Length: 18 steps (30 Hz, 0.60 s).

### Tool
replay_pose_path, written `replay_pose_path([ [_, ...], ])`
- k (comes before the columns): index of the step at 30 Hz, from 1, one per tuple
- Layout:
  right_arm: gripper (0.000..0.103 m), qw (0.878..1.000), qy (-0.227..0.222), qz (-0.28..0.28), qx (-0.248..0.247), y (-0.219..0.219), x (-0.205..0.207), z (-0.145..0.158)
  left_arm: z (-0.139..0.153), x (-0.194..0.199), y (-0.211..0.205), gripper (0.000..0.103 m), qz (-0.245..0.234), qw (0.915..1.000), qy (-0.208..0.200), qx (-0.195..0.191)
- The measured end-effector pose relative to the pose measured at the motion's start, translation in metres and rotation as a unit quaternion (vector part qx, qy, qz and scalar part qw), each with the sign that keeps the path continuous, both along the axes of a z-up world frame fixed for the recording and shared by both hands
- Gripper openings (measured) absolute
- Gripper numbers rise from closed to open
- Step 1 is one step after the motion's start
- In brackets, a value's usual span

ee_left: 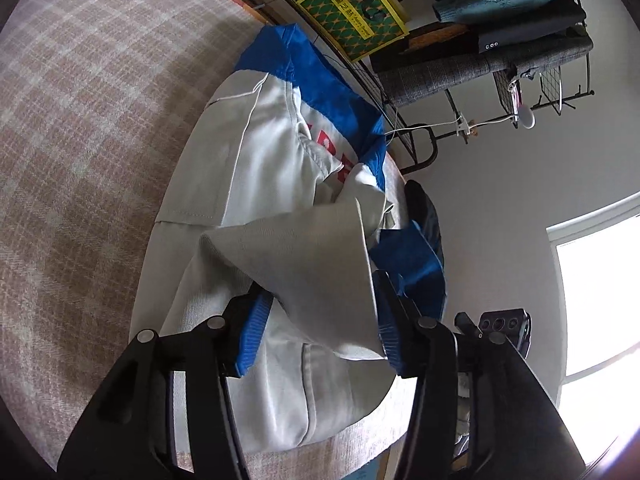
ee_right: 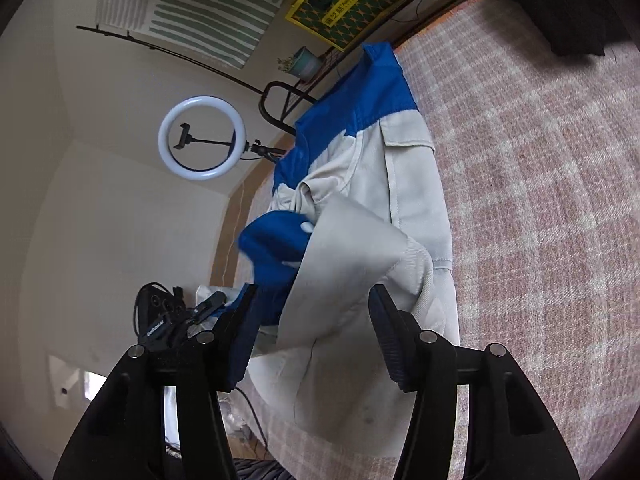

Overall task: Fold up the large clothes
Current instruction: 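Lay the folded hem near the blue collar and open both grippers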

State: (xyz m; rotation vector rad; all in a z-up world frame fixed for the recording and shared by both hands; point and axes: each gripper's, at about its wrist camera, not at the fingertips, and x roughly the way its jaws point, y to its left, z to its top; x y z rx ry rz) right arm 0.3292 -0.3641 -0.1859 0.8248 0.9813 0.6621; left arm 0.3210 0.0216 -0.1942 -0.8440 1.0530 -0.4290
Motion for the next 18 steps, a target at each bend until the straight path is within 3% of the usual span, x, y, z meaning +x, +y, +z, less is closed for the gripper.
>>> replay_pose_path([
  [6, 0.054, 0.994, -0.077, 0.037, -0.062, 0.016, -0.019, 0.031, 0.023, 0.001, 0.008, 0.058, 0.0, 0.9997, -0.023, 0.001],
  [13, 0.049, 0.975, -0.116, 0.115, -0.153, 0.082, -0.03, 0.024, 0.026, 0.005, 0.007, 0.069, 0.0, 0.9992, -0.034, 0.02],
  [18, 0.049, 0.954, -0.149, 0.131, -0.223, 0.119, -0.03, 0.022, 0.06, -0.011, 0.011, 0.069, 0.009, 0.9903, -0.113, 0.081],
])
